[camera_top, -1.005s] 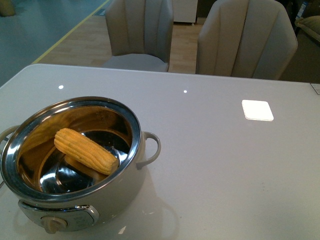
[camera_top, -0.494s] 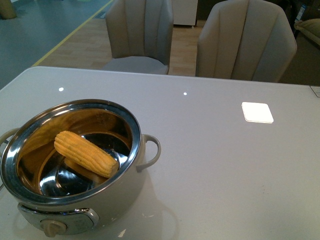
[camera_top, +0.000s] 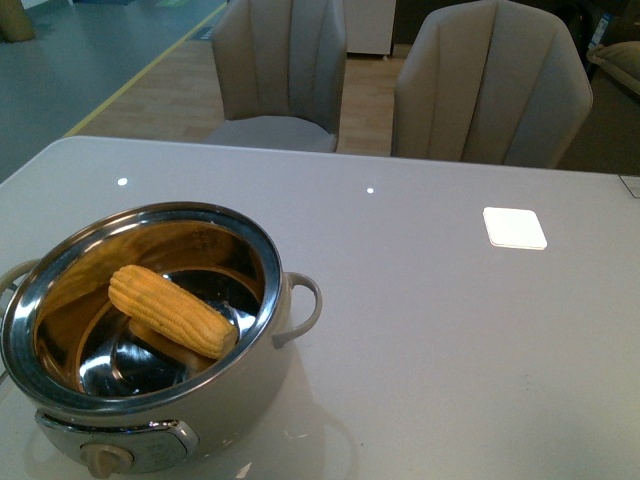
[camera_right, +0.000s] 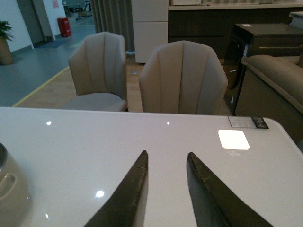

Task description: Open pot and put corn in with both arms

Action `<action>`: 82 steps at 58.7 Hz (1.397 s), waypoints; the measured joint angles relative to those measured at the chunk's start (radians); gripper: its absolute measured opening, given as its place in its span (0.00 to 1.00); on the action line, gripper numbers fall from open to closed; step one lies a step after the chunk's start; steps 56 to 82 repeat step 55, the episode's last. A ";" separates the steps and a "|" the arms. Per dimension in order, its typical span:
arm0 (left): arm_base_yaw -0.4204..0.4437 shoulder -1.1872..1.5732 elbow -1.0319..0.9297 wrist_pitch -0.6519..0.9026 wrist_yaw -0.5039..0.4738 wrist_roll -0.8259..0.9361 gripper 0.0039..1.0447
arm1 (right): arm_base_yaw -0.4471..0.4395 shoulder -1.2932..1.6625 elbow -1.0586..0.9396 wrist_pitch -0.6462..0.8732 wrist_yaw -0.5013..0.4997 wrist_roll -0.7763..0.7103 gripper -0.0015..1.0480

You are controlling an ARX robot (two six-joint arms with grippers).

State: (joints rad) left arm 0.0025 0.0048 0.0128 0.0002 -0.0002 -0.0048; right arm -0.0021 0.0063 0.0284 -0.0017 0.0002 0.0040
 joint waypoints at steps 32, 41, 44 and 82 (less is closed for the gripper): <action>0.000 0.000 0.000 0.000 0.000 0.000 0.94 | 0.000 0.000 0.000 0.000 0.000 0.000 0.92; 0.000 0.000 0.000 0.000 0.000 0.000 0.94 | 0.000 0.000 0.000 0.000 0.000 0.000 0.92; 0.000 0.000 0.000 0.000 0.000 0.000 0.94 | 0.000 0.000 0.000 0.000 0.000 0.000 0.92; 0.000 0.000 0.000 0.000 0.000 0.000 0.94 | 0.000 0.000 0.000 0.000 0.000 0.000 0.92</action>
